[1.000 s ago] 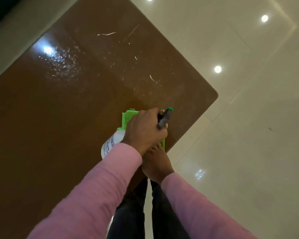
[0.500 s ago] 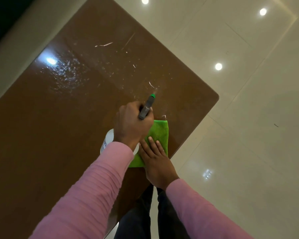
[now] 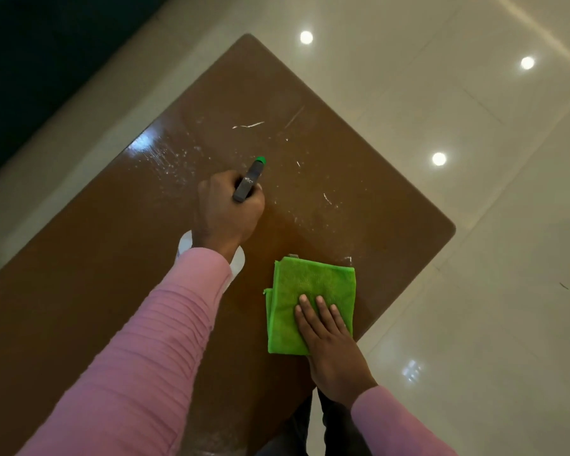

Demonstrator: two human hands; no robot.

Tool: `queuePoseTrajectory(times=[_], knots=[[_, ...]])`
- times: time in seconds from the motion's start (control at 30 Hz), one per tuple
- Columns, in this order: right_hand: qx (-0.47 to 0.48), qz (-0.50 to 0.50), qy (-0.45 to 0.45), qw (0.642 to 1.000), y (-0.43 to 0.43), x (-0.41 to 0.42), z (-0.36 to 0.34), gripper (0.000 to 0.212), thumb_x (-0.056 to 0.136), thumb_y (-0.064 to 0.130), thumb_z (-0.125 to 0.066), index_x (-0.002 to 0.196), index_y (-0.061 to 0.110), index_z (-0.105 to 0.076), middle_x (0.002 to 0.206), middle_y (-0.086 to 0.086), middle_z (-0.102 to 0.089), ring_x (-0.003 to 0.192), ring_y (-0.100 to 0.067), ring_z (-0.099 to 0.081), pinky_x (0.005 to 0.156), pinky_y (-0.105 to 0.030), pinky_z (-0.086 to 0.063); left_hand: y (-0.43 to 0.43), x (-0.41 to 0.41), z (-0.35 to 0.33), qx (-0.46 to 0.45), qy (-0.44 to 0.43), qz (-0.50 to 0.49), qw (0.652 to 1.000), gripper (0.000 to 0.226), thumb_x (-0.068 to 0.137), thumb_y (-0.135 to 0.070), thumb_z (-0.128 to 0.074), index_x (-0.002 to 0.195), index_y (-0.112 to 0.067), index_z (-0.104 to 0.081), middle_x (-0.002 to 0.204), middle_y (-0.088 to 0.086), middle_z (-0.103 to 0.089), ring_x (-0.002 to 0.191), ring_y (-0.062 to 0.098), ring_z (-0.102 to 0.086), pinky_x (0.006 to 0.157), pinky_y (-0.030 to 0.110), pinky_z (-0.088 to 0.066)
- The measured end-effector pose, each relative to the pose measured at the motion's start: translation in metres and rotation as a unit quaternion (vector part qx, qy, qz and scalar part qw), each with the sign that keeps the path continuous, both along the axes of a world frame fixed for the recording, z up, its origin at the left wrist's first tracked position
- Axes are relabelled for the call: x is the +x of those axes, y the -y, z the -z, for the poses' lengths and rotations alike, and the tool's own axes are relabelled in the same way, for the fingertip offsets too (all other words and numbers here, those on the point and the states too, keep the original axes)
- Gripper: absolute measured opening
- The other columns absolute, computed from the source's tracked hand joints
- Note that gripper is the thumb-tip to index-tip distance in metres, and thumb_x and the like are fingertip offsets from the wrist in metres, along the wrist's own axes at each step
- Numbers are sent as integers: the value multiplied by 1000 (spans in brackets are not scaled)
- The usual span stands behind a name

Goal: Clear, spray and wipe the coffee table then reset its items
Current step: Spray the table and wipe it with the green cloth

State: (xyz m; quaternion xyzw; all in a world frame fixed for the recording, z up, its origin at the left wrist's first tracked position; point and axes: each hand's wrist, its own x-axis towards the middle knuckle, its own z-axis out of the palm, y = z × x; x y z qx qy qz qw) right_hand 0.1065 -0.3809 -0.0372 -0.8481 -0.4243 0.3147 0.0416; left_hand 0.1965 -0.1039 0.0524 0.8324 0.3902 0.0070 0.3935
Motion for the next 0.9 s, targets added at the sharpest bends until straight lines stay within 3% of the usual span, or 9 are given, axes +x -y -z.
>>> queuePoseTrajectory(times=[0.1, 0.2, 0.37, 0.47, 0.53, 0.6, 0.67, 0.77, 0.9], knots=[[-1, -1, 5, 1000, 0, 1, 1, 79, 81, 30, -52, 153, 17, -21, 160, 0, -18, 146, -28, -16, 113, -43, -13, -15, 5, -3, 7, 25, -41, 999, 29, 88, -31, -57, 63, -16, -58, 55, 4, -51, 53, 25, -49, 53, 35, -44], [3, -6, 14, 1000, 0, 0, 1, 74, 82, 31, -44, 152, 17, -24, 159, -1, -20, 146, -28, -19, 113, -43, -15, -25, 7, -6, 13, 34, -47, 998, 22, 90, -28, -59, 75, -12, -62, 59, 2, -52, 58, 20, -48, 56, 29, -40], [9, -4, 34, 999, 1, -1, 6, 74, 82, 31, -42, 152, 17, -24, 159, -1, -21, 146, -27, -18, 113, -42, -14, -28, -6, -10, 12, 87, -87, 992, 25, 92, -24, -59, 69, -17, -58, 56, -1, -50, 53, 16, -46, 52, 22, -36], [26, -26, 23, 999, 3, 4, 2, 74, 81, 27, -41, 152, 18, -22, 158, -1, -22, 145, -26, -20, 113, -42, -13, -14, -27, -6, -14, 116, -74, 990, 15, 92, -22, -59, 84, -10, -63, 67, 9, -56, 61, 29, -53, 54, 36, -48], [36, -68, 24, 997, 18, 29, 5, 73, 81, 21, -38, 151, 19, -19, 157, -1, -23, 145, -25, -19, 115, -41, -11, 3, -46, 0, -51, 130, -86, 986, 8, 91, -24, -59, 94, -17, -63, 77, 6, -61, 70, 30, -60, 64, 47, -56], [27, -15, 49, 998, 41, 76, 9, 71, 84, 15, -33, 152, 19, -11, 158, -4, -18, 146, -27, -11, 118, -42, -6, 19, -64, 4, -73, 144, -108, 981, 13, 90, -25, -60, 102, -21, -62, 86, -7, -64, 79, 23, -65, 71, 51, -58], [6, 110, 75, 991, 64, 133, 9, 70, 88, 10, -34, 152, 16, -7, 159, -7, -6, 147, -30, -1, 120, -48, -6, 33, -78, 9, -80, 160, -135, 975, 22, 89, -26, -60, 110, -21, -60, 96, -16, -65, 86, 18, -67, 77, 50, -59], [-22, 209, 67, 975, 70, 196, 4, 70, 94, 6, -45, 153, 9, -8, 160, -12, 1, 146, -34, 5, 119, -53, -5, 54, -92, 9, -76, 186, -141, 969, 28, 88, -32, -58, 115, -25, -54, 102, -21, -62, 86, 25, -67, 78, 44, -59], [-16, 217, 77, 973, 36, 143, 5, 76, 91, 7, -48, 153, 11, -4, 160, -12, 5, 146, -38, 10, 119, -49, 4, 75, -102, 6, -59, 177, -125, 975, 28, 89, -36, -56, 111, -47, -43, 98, -24, -55, 87, 26, -65, 76, 37, -59]])
